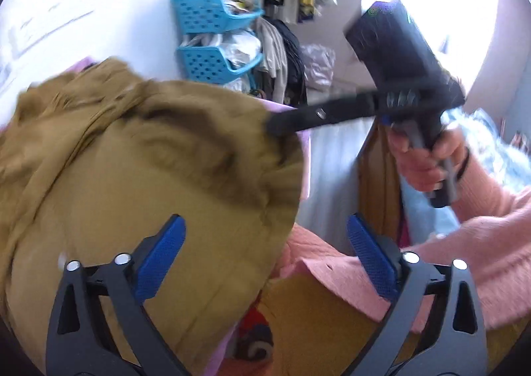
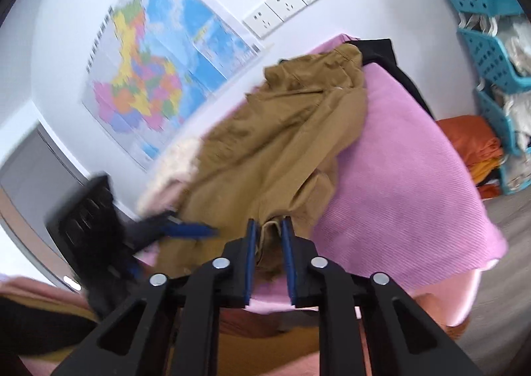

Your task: Fold large clothes

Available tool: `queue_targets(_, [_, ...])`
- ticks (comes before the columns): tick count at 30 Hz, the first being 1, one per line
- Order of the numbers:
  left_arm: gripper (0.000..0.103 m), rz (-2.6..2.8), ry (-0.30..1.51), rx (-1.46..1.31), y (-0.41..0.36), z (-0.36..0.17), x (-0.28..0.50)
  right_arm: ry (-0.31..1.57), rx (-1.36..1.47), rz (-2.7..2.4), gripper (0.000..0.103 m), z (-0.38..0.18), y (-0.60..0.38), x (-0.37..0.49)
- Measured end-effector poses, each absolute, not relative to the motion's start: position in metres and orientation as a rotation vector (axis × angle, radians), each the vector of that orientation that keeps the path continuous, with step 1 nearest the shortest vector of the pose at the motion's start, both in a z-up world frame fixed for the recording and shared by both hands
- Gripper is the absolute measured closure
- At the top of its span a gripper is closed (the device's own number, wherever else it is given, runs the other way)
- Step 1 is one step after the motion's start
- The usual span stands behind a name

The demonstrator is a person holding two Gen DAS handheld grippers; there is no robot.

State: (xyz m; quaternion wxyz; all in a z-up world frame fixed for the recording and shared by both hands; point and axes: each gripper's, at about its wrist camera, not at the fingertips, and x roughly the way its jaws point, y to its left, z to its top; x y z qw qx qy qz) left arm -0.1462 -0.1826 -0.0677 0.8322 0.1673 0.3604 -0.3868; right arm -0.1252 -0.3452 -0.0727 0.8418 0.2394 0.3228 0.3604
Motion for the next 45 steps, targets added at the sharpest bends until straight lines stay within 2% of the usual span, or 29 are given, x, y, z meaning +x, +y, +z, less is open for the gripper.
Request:
queue_targets(1, [0.027, -0.810, 0.758, 0.381, -0.190, -0.071, -0.145, 0.676, 0.521, 0.768, 0.088, -0.070, -0.345, -0.123])
queue_targets(2, [0.048, -0.780, 0.756, 0.408, -0.199, -0.075, -0.140, 0.674, 0.520, 0.775, 0.088, -0.067, -0.344, -0.122])
queue_targets(3, [0.058, -0.752, 0.768, 0.413, -0.203, -0.078, -0.132, 0.672, 0.510, 0.777, 0.087, -0.065, -0.343, -0.122])
queue_targets(4, [0.075, -0.739, 0.782, 0.402, -0.205, -0.079, -0.125, 0.664, 0.500, 0.773, 0.087, -0.064, -0.344, -0.123])
queue_targets(5, [0.087, -0.708, 0.790, 0.363, -0.200, -0.077, -0.116, 0.658, 0.497, 0.769, 0.084, -0.063, -0.345, -0.124])
queue_targets(6, [0.091, -0.690, 0.787, 0.334, -0.194, -0.075, -0.111, 0.647, 0.498, 0.760, 0.081, -0.063, -0.350, -0.125])
queue_targets(7, [0.092, -0.681, 0.790, 0.301, -0.187, -0.071, -0.107, 0.632, 0.497, 0.744, 0.071, -0.064, -0.355, -0.127])
queue_targets(8, [0.092, -0.686, 0.792, 0.270, -0.179, -0.067, -0.104, 0.622, 0.492, 0.732, 0.065, -0.065, -0.359, -0.129])
queue_targets(10, [0.092, -0.680, 0.781, 0.231, -0.167, -0.061, -0.101, 0.612, 0.468, 0.717, 0.060, -0.070, -0.363, -0.133])
queue_targets(13, [0.092, -0.670, 0.790, 0.224, -0.165, -0.059, -0.097, 0.614, 0.430, 0.739, 0.059, -0.077, -0.354, -0.139])
queue_targets(15, [0.092, -0.674, 0.792, 0.233, -0.170, -0.059, -0.097, 0.589, 0.358, 0.736, 0.052, -0.073, -0.343, -0.149])
queue_targets(16, [0.092, -0.679, 0.790, 0.240, -0.172, -0.059, -0.098, 0.575, 0.326, 0.722, 0.045, -0.071, -0.340, -0.152])
queue_targets(18, [0.089, -0.696, 0.784, 0.272, -0.182, -0.060, -0.100, 0.545, 0.216, 0.652, 0.045, -0.065, -0.322, -0.155])
queue_targets(19, [0.084, -0.700, 0.785, 0.279, -0.184, -0.061, -0.101, 0.544, 0.164, 0.607, 0.051, -0.065, -0.315, -0.154])
queue_targets(20, [0.082, -0.701, 0.784, 0.292, -0.187, -0.061, -0.104, 0.549, 0.120, 0.575, 0.072, -0.066, -0.310, -0.151])
queue_targets(21, [0.081, -0.699, 0.778, 0.301, -0.188, -0.061, -0.107, 0.572, 0.076, 0.544, 0.083, -0.068, -0.305, -0.147])
queue_targets(22, [0.071, -0.704, 0.775, 0.305, -0.187, -0.062, -0.109, 0.582, 0.075, 0.532, 0.091, -0.070, -0.307, -0.146])
queue_targets(23, [0.057, -0.708, 0.771, 0.302, -0.185, -0.062, -0.112, 0.582, 0.085, 0.527, 0.091, -0.071, -0.311, -0.147])
queue_targets(25, [0.044, -0.721, 0.763, 0.283, -0.178, -0.061, -0.117, 0.570, 0.162, 0.520, 0.094, -0.074, -0.335, -0.157])
queue_targets(27, [0.039, -0.748, 0.770, 0.263, -0.172, -0.061, -0.122, 0.581, 0.211, 0.486, 0.095, -0.082, -0.358, -0.168])
queue_targets(29, [0.025, -0.761, 0.778, 0.250, -0.166, -0.064, -0.125, 0.611, 0.245, 0.489, 0.096, -0.095, -0.368, -0.177])
queue_targets(33, [0.025, -0.750, 0.802, 0.249, -0.161, -0.071, -0.125, 0.759, 0.169, 0.451, 0.099, -0.126, -0.362, -0.182])
queue_targets(36, [0.025, -0.736, 0.816, 0.239, -0.156, -0.075, -0.123, 0.740, 0.294, 0.479, 0.086, -0.121, -0.383, -0.180])
queue_targets(37, [0.025, -0.731, 0.817, 0.237, -0.155, -0.075, -0.123, 0.701, 0.327, 0.482, 0.063, -0.115, -0.389, -0.180])
queue_targets(38, [0.025, -0.725, 0.816, 0.235, -0.152, -0.076, -0.124, 0.666, 0.350, 0.489, 0.046, -0.109, -0.391, -0.180])
queue_targets(41, [0.025, -0.711, 0.813, 0.225, -0.146, -0.076, -0.127, 0.630, 0.349, 0.487, 0.045, -0.096, -0.385, -0.161])
queue_targets(45, [0.025, -0.673, 0.805, 0.211, -0.134, -0.074, -0.131, 0.704, 0.338, 0.534, 0.048, -0.102, -0.365, -0.117])
